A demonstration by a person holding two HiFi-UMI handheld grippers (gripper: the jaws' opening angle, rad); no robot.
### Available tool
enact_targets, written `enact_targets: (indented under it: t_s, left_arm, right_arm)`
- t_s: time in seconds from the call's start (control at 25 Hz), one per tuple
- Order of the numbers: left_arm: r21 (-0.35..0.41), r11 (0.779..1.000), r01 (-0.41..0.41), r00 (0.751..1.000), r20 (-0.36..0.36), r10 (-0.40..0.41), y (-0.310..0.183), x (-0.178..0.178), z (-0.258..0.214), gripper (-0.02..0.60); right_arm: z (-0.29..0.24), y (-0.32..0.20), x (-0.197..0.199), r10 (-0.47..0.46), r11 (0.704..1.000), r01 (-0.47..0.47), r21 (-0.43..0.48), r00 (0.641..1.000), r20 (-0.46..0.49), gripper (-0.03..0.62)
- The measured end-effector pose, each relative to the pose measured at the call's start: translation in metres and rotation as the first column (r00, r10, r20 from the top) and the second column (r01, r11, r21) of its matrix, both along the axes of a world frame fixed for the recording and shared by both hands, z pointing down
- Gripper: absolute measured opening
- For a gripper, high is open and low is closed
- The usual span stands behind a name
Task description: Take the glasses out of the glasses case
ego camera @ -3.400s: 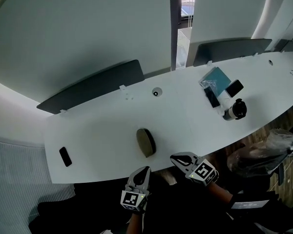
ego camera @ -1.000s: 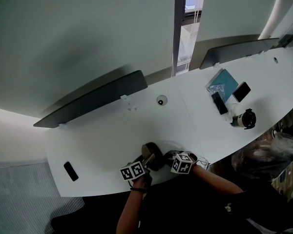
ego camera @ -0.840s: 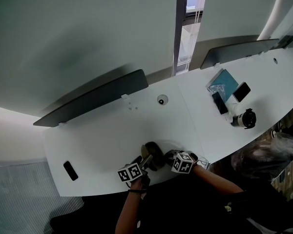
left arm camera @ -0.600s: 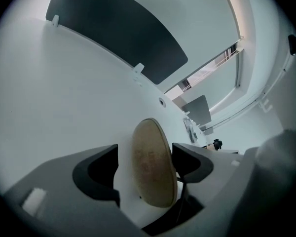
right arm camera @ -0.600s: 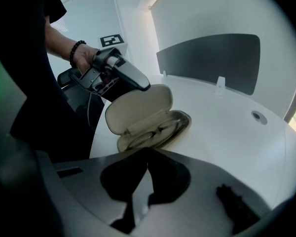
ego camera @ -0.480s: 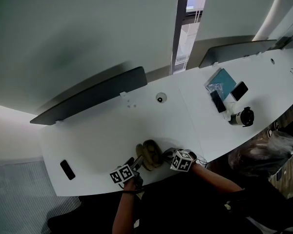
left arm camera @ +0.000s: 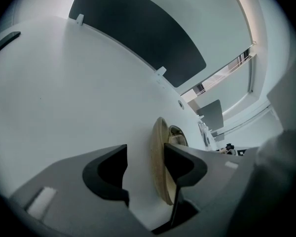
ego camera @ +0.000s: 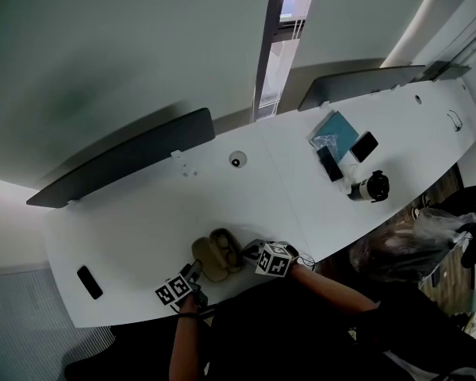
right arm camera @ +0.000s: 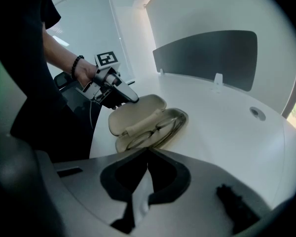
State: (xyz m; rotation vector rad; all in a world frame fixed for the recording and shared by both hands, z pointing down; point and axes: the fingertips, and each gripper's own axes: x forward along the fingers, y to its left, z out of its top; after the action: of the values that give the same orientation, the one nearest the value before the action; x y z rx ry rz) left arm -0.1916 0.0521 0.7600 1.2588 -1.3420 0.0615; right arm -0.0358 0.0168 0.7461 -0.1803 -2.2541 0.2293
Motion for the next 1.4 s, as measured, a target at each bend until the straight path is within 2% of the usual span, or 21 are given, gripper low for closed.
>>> enact_targets:
  t_s: [0.16,0.28,0.4,0.44,0.48,0.68,0.8,0.92,1.04,1.12,1.28,1.4]
  left_arm:
    - [-0.014,1.0,0.009,1.0,-0.013,-0.009,0.006,-0.005,0.012,0.243]
    - [0.005,1.0,-0.003,0.999,-0.034,0.004,0.004,0.0,0.013,0.237]
    - [0.052,0.998,-0.024,0.997,-0.073,0.028,-0.004,0.01,0.003,0.126]
    - [0.065,0.998,-0.024,0.996,-0.083,0.029,-0.007,0.013,0.0,0.072]
    - [0.075,0.997,-0.019,0.996,-0.09,0.026,-0.009,0.014,-0.003,0.059]
    - [0.104,0.995,0.01,0.991,-0.133,0.004,-0.014,0.015,-0.01,0.063]
    - [0.114,0.993,0.015,0.99,-0.141,0.002,-0.015,0.016,-0.011,0.057]
    - [0.119,0.993,0.017,0.989,-0.147,0.0,-0.016,0.017,-0.011,0.057]
    - [0.12,0.993,0.016,0.987,-0.158,0.003,-0.015,0.018,-0.011,0.057]
    - [0.124,0.992,0.012,0.987,-0.161,0.008,-0.016,0.019,-0.011,0.057]
    - [0.127,0.992,0.007,0.985,-0.17,0.015,-0.016,0.021,-0.012,0.057]
    - [0.126,0.992,-0.006,0.985,-0.169,0.027,-0.016,0.021,-0.012,0.057]
  right_arm:
    - [0.003,0.0,-0.002,0.016,1.0,-0.016,-0.002,1.0,-0.01,0.009]
    - [0.005,-0.001,0.002,0.026,1.0,-0.027,-0.015,0.999,-0.025,0.009]
    - [0.009,-0.002,0.003,0.082,0.992,-0.086,-0.094,0.996,-0.043,0.009]
    - [0.007,-0.003,0.003,0.11,0.984,-0.116,-0.133,0.992,-0.053,0.009]
    - [0.005,-0.005,0.002,0.135,0.975,-0.144,-0.167,0.989,-0.065,0.009]
    - [-0.007,-0.019,-0.012,0.214,0.943,-0.226,-0.242,0.974,-0.078,0.011]
    - [-0.018,-0.026,-0.03,0.232,0.938,-0.244,-0.246,0.97,-0.078,0.032]
    - [-0.01,-0.024,-0.038,0.212,0.937,-0.24,-0.255,0.968,-0.133,0.078]
    - [0.001,-0.021,-0.038,0.211,0.93,-0.262,-0.259,0.955,-0.209,0.094]
    - [0.007,-0.022,-0.038,0.235,0.911,-0.298,-0.284,0.943,-0.235,0.094]
    - [0.013,-0.026,-0.041,0.311,0.844,-0.397,-0.361,0.91,-0.274,0.092]
    - [0.016,-0.028,-0.042,0.32,0.827,-0.429,-0.364,0.89,-0.324,0.068]
